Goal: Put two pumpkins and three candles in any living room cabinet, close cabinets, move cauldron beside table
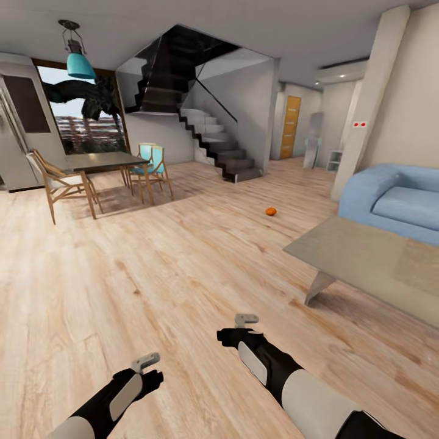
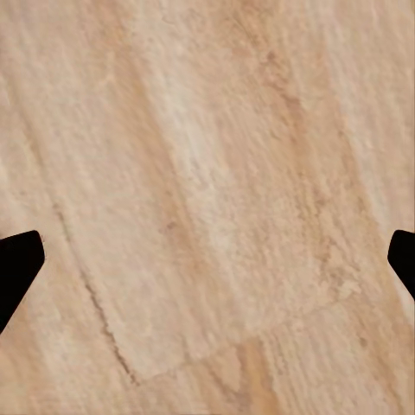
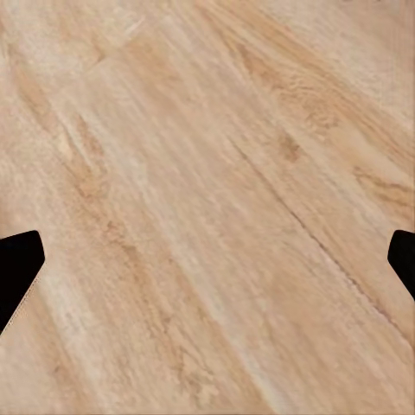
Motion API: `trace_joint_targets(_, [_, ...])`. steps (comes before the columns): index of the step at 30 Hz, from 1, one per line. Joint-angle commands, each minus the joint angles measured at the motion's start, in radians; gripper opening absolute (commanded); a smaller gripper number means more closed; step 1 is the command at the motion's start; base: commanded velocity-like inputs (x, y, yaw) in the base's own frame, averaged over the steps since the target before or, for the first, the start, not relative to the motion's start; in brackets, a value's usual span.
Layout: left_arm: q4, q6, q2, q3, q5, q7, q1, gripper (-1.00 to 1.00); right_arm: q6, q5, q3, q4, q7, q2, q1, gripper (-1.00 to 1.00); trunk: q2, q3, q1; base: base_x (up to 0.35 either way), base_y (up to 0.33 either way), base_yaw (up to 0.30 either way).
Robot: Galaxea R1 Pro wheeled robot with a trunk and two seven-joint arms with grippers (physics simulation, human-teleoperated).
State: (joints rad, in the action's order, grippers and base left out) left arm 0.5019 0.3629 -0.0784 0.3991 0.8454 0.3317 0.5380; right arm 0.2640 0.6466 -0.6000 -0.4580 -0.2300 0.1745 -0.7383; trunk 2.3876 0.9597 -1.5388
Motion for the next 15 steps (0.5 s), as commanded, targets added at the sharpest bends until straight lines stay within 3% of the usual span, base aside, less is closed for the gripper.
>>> trace_joint_targets(1, [0.003,-0.015,0.000,0.008,0.011,0.010,0.000,1.00,0.003,0.006,-0.005,-0.001,-0.008,0.000,-0.001,1.00,0.000,0.001,0.000,0.032,0.017,0.279])
trace_joint_targets(15, [0.003,-0.033,0.001,0.001,0.014,0.014,0.000,1.00,0.003,0.004,-0.005,-0.001,-0.008,0.000,-0.001,1.00,-0.091,-0.033,0.050,0.004,0.002,0.278])
